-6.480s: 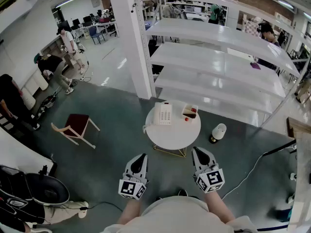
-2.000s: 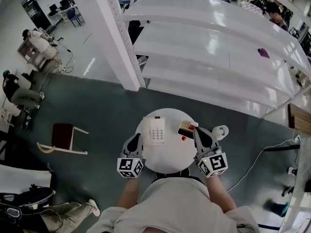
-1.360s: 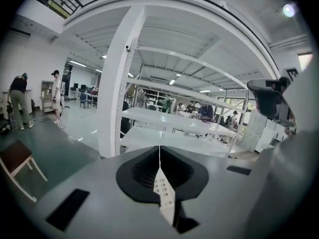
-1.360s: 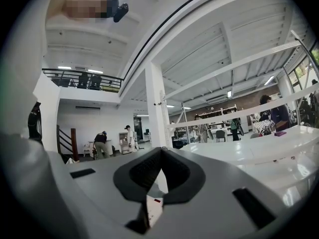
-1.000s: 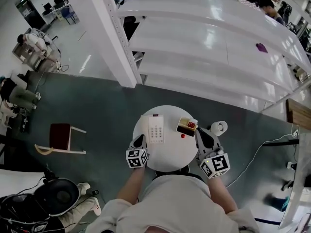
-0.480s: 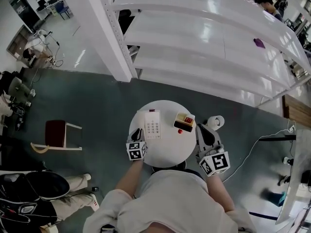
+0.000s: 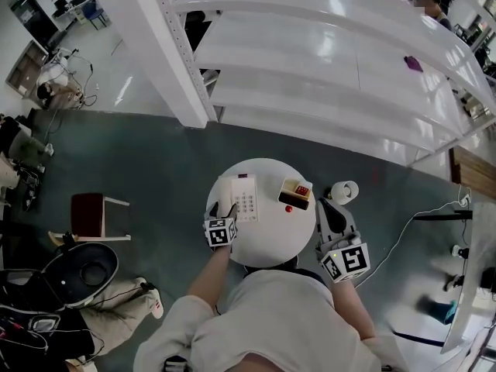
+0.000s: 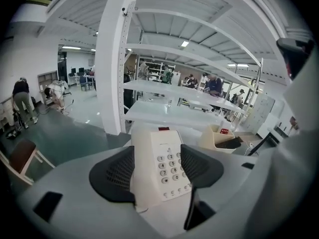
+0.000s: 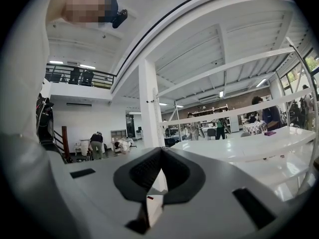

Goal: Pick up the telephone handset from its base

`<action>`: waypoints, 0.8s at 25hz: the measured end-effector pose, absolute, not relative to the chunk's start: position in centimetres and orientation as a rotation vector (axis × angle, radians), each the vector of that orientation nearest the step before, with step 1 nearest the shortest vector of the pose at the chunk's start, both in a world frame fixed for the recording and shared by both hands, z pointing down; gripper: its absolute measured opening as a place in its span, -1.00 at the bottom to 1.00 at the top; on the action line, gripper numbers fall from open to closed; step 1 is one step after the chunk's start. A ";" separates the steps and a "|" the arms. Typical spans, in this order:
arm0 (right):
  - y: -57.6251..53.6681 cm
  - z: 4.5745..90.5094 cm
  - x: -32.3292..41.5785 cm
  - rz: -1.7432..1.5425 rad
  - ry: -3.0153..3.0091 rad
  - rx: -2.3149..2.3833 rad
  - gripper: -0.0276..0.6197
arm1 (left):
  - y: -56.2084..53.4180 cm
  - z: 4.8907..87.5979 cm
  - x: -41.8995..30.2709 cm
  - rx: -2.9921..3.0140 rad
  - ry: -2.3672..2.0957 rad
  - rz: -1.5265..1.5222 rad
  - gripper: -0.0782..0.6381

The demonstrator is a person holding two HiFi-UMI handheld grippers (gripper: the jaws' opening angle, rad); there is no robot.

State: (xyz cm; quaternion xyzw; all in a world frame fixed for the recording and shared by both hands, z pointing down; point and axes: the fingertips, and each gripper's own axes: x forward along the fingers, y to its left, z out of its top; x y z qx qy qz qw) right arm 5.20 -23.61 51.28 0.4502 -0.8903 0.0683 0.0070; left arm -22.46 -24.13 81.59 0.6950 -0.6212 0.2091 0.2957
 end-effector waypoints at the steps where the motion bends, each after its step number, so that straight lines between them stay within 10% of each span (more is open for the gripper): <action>1: -23.7 51.3 5.3 0.214 -2.779 1.412 -0.89 | -24.4 81.9 -22.5 1.841 -1.640 0.560 0.00; 20: -23.9 52.1 6.6 0.230 -2.690 1.497 -0.89 | -27.2 87.5 -24.4 1.698 -1.557 0.693 0.00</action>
